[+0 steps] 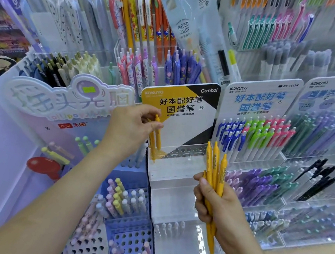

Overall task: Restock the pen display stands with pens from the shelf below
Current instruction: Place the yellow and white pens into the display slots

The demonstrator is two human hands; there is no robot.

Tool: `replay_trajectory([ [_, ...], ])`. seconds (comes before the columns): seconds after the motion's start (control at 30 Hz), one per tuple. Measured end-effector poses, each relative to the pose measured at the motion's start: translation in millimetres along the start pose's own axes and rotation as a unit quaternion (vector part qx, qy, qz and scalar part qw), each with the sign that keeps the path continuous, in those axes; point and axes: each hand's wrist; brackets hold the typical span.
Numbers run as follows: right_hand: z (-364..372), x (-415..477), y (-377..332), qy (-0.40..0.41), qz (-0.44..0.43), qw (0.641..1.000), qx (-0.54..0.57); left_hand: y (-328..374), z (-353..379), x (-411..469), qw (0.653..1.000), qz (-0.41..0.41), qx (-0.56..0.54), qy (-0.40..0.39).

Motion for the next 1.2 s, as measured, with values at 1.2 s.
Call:
replay_trajectory([
  [1.2, 11, 2, -8, -0.119, 0.037, 0.981, 0.149, -10, 19, -14, 0.976, 0.138, 0.168, -0.014],
])
Point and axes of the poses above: each hand's wrist, its own x-axis towards the middle knuckle, its own z-axis out of the palm, y = z × x, and after that the axes turned 8 degrees about -x, right-handed
